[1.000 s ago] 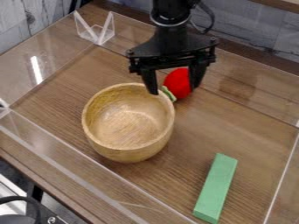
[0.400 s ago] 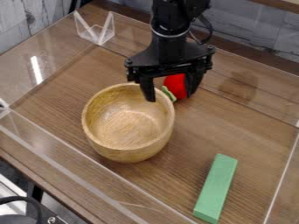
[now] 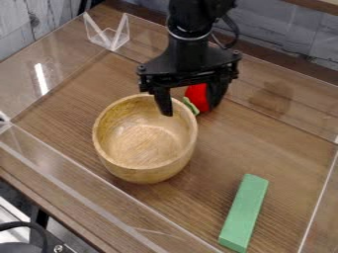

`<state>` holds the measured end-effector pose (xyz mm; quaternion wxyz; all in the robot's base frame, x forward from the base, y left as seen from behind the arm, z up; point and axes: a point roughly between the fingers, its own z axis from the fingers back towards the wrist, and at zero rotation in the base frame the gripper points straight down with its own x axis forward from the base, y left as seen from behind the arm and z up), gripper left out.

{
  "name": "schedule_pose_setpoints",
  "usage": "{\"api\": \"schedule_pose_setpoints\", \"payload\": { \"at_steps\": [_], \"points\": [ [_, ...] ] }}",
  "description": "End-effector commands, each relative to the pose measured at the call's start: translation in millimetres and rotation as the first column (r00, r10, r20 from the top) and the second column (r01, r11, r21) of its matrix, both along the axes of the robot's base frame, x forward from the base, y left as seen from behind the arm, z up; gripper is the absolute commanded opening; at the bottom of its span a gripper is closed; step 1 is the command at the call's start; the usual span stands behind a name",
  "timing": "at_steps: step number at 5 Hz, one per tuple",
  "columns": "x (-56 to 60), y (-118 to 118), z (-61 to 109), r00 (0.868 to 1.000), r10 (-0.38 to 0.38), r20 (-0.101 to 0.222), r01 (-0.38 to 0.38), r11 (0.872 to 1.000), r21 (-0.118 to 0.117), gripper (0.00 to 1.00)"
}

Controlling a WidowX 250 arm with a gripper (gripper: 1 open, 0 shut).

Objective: Remove the green object from the brown bowl and put it on the table

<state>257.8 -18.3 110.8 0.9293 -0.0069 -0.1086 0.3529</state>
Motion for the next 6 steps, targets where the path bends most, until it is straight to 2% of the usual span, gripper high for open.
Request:
{"api": "schedule_pose_setpoints", "payload": {
  "at_steps": [1, 3, 4, 5, 6],
  "points": [
    [11.4, -5.8, 25.0, 0.996, -0.067, 0.065, 0.068, 0.998, -0.014, 1.00],
    [7.5, -15.3, -2.3, 0.998, 0.019, 0.065, -0.019, 1.000, -0.001, 1.00],
    [4.0, -18.6, -3.3, 0.997, -0.043, 0.065, 0.043, 0.999, 0.000, 1.00],
    [8.0, -22.6, -2.4, 0.989, -0.136, 0.053, 0.136, 0.991, 0.000, 1.00],
    [12.8, -25.1, -3.0, 0.979, -0.198, 0.038, 0.198, 0.980, 0.000, 1.00]
  ]
}}
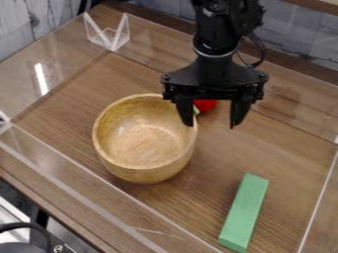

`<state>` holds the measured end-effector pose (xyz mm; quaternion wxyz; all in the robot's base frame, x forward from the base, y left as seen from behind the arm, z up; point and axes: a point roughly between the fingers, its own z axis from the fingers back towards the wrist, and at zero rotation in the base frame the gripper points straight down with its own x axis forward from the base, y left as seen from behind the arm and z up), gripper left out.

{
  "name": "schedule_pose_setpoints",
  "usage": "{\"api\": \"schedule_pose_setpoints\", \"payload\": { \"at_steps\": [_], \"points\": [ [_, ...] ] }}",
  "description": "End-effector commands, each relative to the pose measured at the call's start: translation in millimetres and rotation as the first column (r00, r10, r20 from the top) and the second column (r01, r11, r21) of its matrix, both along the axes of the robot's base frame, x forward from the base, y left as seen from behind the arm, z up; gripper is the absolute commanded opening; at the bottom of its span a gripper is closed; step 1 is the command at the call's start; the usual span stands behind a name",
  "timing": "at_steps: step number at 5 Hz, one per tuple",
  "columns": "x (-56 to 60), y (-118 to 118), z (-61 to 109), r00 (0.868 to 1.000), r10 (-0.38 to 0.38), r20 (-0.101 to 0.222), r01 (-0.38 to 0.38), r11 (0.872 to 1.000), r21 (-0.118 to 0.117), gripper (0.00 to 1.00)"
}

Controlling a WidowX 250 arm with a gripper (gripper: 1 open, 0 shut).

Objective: Remove the green object from the brown bowl and put it on the table

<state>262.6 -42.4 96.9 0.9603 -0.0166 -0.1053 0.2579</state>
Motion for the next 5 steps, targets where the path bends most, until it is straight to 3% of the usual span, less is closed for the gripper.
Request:
{"api": "schedule_pose_setpoints", "payload": {
  "at_steps": [1, 3, 5],
  "points": [
    [13.8, -0.6, 17.3, 0.996, 0.087, 0.027, -0.087, 0.996, -0.018, 1.00],
    [11.1, 19.0, 16.7, 0.991, 0.133, 0.004, -0.133, 0.990, -0.054, 1.00],
    [8.5, 30.8, 20.9, 0.993, 0.117, -0.009, -0.117, 0.986, -0.117, 1.00]
  ]
}}
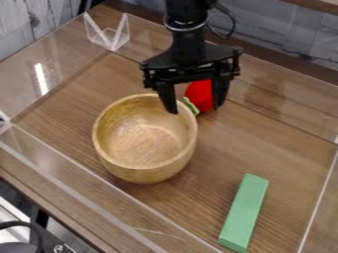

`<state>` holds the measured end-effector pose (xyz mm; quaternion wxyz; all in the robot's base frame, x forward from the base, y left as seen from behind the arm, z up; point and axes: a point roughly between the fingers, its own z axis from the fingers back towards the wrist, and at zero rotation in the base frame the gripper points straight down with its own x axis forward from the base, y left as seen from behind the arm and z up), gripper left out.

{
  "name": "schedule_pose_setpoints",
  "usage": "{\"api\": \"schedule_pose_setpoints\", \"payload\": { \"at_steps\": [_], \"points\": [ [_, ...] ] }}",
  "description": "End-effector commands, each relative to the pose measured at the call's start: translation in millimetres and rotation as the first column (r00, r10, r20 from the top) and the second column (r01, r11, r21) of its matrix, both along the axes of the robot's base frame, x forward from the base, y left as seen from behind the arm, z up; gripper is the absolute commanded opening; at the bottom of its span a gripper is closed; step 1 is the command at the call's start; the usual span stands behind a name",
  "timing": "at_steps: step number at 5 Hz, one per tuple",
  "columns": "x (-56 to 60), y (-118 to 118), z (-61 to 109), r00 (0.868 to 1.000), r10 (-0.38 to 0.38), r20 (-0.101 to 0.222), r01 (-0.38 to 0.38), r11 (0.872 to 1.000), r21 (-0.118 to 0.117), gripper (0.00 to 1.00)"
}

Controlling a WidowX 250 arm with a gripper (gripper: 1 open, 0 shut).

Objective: Remove the green object from the brown bowl and put it on the table

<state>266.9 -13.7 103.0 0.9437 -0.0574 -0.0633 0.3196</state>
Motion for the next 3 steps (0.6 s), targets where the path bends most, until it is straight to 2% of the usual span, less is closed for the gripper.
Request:
{"api": "schedule_pose_setpoints", "payload": {
  "at_steps": [1, 2, 3],
  "points": [
    [12.1, -8.1, 14.8, 0.998, -0.030, 0.061, 0.031, 0.999, -0.011, 1.00],
    [19.3, -18.3, 13.8, 0.995, -0.069, 0.066, 0.070, 0.997, -0.016, 1.00],
    [20.5, -20.4, 22.5, 0.995, -0.069, 0.068, 0.070, 0.997, -0.018, 1.00]
  ]
}}
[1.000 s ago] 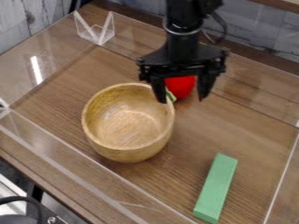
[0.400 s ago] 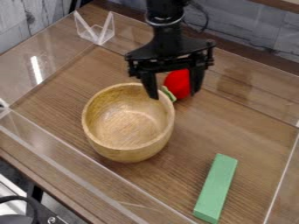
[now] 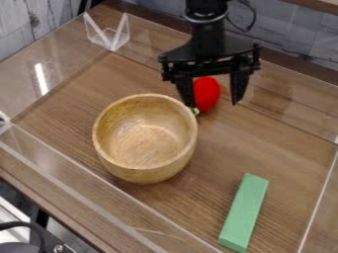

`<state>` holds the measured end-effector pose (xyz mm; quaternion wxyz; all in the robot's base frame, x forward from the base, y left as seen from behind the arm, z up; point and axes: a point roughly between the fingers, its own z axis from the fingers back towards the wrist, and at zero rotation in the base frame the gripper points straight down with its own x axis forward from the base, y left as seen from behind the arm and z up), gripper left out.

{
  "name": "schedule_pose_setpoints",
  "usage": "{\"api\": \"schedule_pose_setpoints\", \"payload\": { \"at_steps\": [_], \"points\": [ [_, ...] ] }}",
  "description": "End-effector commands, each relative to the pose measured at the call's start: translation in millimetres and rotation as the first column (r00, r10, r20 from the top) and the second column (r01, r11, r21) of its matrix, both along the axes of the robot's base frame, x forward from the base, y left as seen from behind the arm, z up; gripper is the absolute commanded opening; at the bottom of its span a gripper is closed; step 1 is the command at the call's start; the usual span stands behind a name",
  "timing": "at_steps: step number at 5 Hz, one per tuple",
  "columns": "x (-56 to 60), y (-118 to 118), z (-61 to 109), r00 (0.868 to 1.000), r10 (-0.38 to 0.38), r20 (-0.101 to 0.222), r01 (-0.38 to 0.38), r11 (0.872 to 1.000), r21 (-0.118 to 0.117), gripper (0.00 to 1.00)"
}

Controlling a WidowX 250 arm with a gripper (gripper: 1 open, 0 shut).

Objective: Remove the green object from the brown bowl and put it on the table

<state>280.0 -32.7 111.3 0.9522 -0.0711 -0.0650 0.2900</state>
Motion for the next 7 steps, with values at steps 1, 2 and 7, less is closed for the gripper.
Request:
{"api": "schedule_pose_setpoints", "payload": {
  "at_steps": [1, 2, 7],
  "points": [
    [6.4, -1.7, 20.4, 0.999, -0.013, 0.053, 0.013, 1.000, -0.002, 1.00],
    [8.0, 5.8, 21.4, 0.997, 0.050, 0.055, -0.050, 0.999, -0.003, 1.00],
    [5.2, 27.1, -7.1, 0.993, 0.106, 0.056, -0.106, 0.994, 0.001, 1.00]
  ]
}}
